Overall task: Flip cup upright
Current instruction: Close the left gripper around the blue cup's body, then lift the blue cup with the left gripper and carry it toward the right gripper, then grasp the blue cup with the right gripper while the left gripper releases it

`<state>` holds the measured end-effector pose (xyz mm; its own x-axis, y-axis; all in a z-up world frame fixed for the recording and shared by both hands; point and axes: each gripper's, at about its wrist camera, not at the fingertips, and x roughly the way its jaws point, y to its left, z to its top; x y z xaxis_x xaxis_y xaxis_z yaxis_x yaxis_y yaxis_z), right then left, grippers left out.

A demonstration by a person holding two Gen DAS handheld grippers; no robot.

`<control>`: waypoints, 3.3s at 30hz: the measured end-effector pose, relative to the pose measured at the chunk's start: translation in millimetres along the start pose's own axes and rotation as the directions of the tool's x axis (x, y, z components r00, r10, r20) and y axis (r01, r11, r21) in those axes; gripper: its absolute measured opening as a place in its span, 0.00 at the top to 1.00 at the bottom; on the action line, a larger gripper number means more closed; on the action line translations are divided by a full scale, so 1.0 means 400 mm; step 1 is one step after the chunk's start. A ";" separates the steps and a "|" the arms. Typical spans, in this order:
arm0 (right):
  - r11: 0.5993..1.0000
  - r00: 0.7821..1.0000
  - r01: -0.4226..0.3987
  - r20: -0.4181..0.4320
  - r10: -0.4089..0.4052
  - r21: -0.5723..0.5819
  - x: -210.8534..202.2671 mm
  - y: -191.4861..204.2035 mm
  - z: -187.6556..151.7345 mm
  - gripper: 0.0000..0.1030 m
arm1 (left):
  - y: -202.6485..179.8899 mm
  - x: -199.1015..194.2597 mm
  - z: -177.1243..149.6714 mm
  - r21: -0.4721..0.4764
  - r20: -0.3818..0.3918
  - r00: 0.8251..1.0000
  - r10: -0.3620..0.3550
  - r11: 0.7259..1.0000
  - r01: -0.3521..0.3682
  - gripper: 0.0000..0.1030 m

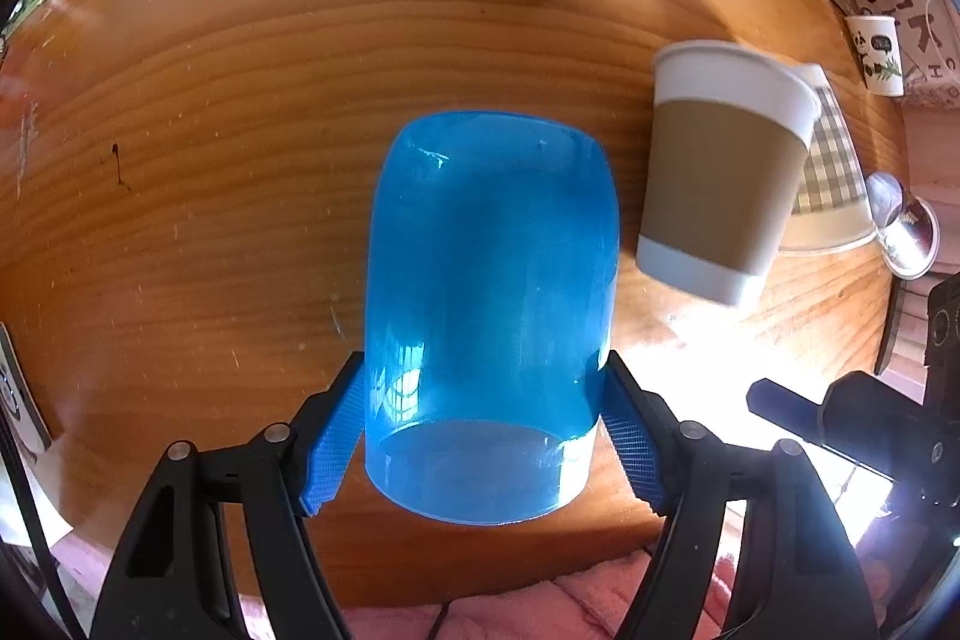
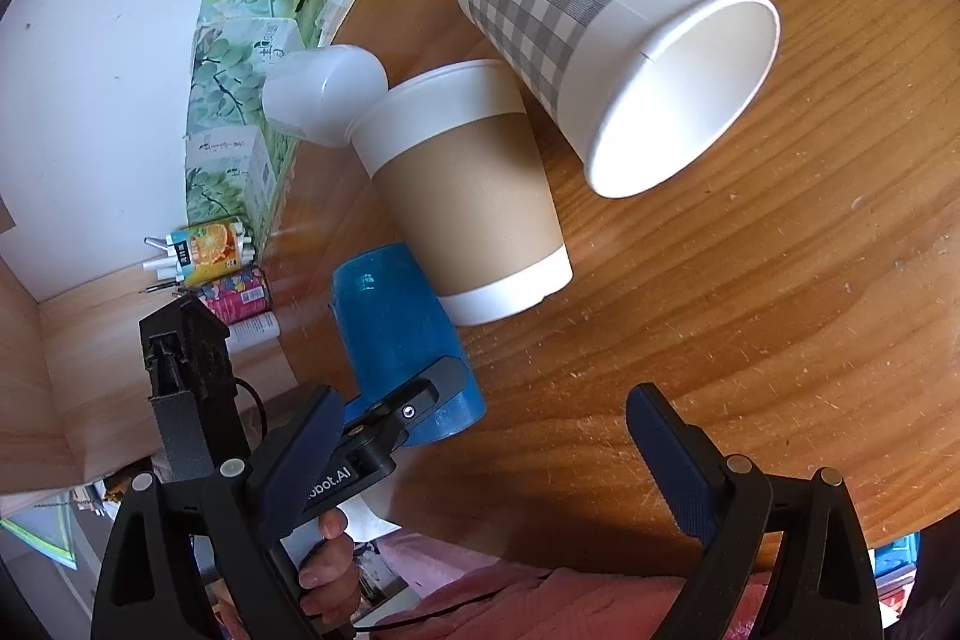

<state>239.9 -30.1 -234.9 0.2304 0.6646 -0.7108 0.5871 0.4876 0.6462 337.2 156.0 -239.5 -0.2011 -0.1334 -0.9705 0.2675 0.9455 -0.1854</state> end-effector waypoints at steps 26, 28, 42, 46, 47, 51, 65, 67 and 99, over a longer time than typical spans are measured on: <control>0.998 0.999 -0.052 0.014 0.052 -0.019 -0.232 -0.187 -0.141 0.07 | -0.267 -0.005 -0.258 0.027 0.068 0.996 -0.065 0.998 0.063 0.26; 0.999 0.999 -0.047 0.019 0.047 -0.023 -0.249 -0.201 -0.149 0.07 | -0.292 -0.001 -0.270 0.044 0.073 0.995 -0.070 0.997 0.067 0.26; 0.994 0.999 0.033 0.044 -0.028 -0.104 -0.332 -0.284 -0.185 0.07 | -0.365 0.064 -0.328 0.023 0.052 0.990 -0.128 0.992 0.127 0.26; 0.989 0.998 0.052 0.044 -0.046 -0.141 -0.341 -0.299 -0.191 0.07 | -0.373 0.068 -0.336 -0.012 0.059 0.989 -0.139 0.990 0.140 0.26; 0.987 0.998 0.053 0.043 -0.047 -0.149 -0.342 -0.300 -0.192 0.07 | -0.374 0.066 -0.339 -0.013 0.068 0.988 -0.137 0.990 0.138 0.26; 0.981 0.997 0.070 0.044 -0.063 -0.182 -0.344 -0.306 -0.199 0.07 | -0.372 0.054 -0.348 -0.017 0.095 0.985 -0.145 0.989 0.147 0.26; 0.909 0.979 0.196 0.125 -0.160 -0.369 -0.372 -0.274 -0.190 0.07 | -0.351 0.015 -0.387 -0.051 0.194 0.967 -0.164 0.983 0.177 0.20; 0.903 0.982 0.180 0.125 -0.142 -0.391 -0.380 -0.271 -0.183 0.07 | -0.341 0.009 -0.394 -0.064 0.201 0.966 -0.162 0.982 0.178 0.20; -0.614 0.892 0.135 0.365 -0.265 -0.778 -0.203 -0.115 -0.375 0.08 | -0.271 -0.036 -0.517 -0.036 0.468 0.882 -0.063 0.995 0.090 0.20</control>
<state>77.9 -21.7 -165.2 0.3328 0.2572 -0.9072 -0.9327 0.2313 -0.2766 116.1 116.9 -173.4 0.2464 -0.3160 -0.9162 0.2144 0.9397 -0.2665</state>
